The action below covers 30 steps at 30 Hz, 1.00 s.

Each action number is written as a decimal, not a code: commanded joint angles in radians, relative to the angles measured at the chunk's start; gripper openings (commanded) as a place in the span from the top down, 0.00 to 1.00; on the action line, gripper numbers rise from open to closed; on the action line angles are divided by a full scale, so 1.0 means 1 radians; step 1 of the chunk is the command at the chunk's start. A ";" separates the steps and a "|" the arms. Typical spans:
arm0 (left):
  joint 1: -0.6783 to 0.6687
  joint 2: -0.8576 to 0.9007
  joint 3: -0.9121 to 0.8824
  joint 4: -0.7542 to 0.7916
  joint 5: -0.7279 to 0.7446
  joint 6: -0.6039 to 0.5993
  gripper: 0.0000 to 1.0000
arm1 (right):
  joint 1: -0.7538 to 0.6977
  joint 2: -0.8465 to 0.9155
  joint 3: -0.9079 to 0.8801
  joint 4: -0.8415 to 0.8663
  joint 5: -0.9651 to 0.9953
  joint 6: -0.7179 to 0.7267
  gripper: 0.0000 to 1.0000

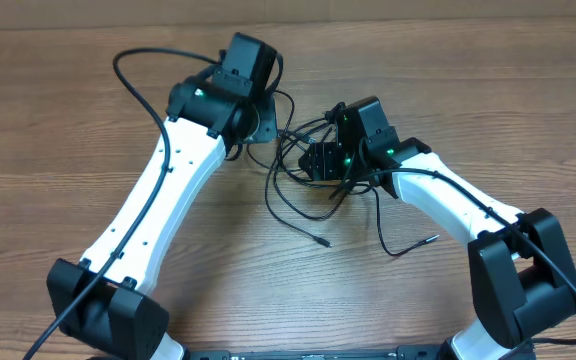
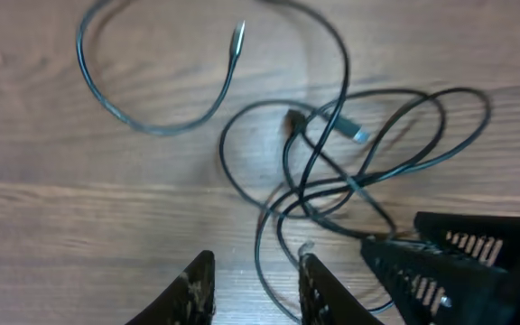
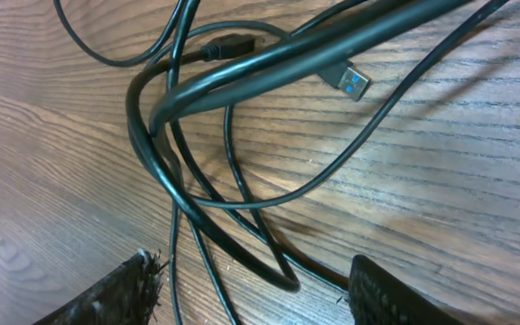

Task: Untangle cables

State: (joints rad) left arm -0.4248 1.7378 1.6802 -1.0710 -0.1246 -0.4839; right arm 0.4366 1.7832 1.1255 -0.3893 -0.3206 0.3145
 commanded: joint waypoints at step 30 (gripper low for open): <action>-0.002 0.008 -0.356 0.330 0.262 0.001 0.24 | -0.079 -0.145 0.059 -0.226 -0.126 -0.058 0.96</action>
State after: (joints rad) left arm -0.4248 1.7390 1.3685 -0.7883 -0.0059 -0.5362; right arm 0.3809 1.7569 1.1011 -0.5732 -0.4408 0.2611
